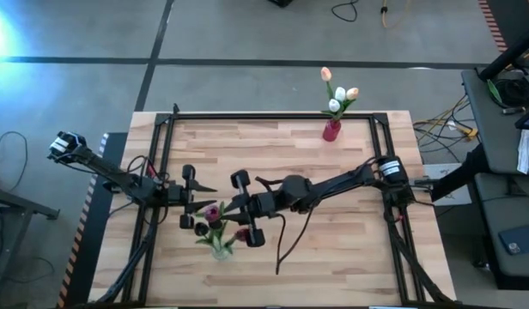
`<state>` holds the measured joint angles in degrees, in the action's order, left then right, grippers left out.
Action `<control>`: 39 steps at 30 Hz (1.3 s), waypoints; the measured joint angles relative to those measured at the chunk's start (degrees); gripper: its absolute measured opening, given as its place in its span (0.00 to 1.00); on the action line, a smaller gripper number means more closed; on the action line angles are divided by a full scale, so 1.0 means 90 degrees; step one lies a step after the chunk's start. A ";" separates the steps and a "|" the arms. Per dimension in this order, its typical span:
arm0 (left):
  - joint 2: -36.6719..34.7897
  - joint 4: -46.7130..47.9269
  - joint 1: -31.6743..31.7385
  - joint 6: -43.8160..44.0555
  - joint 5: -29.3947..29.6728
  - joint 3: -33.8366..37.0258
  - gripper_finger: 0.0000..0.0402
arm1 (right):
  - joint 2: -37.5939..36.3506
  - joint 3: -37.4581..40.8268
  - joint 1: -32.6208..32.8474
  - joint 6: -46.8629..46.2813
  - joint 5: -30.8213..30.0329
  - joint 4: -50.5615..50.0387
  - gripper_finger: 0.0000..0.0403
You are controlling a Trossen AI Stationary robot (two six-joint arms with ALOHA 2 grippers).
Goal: Sort flowers into vase by color
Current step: Put the red flower into the transparent vase
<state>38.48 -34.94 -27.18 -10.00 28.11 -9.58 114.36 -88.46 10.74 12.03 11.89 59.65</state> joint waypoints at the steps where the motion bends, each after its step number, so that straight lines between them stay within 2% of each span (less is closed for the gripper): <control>1: 0.0000 0.0000 0.0000 0.0000 0.0001 0.0000 0.30 | -0.0069 0.0020 -0.0002 0.0093 -0.0034 -0.0019 0.03; 7: -0.0020 0.0021 0.0001 0.0000 -0.0002 0.0000 0.30 | -0.0597 0.0504 -0.0180 0.0099 -0.0342 0.0524 0.03; 16: -0.0172 0.0097 0.0002 -0.0188 0.0224 0.0000 0.30 | -0.0732 0.2257 -0.0707 -0.1597 -0.0822 0.3248 0.03; 18: -0.0240 0.0097 0.0007 -0.0233 0.0224 0.0000 0.30 | -0.0695 0.2425 -0.0755 -0.1936 -0.0974 0.3365 0.03; 23: -0.0393 0.0097 0.0010 -0.0312 0.0285 0.0000 0.30 | -0.0592 0.2464 -0.0622 -0.2096 -0.1163 0.3377 0.03; 34: -0.0500 0.0326 0.0010 -0.0330 0.0324 0.0000 0.30 | -0.0225 0.1860 -0.0067 -0.1903 -0.1374 0.3387 0.03; 39: -0.0510 0.0328 0.0010 -0.0318 0.0326 0.0000 0.30 | 0.0055 0.1550 0.0025 -0.2146 -0.1394 0.3373 0.03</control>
<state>33.89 -31.99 -27.09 -12.86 31.05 -9.58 114.85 -74.52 10.97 -7.28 -0.65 90.00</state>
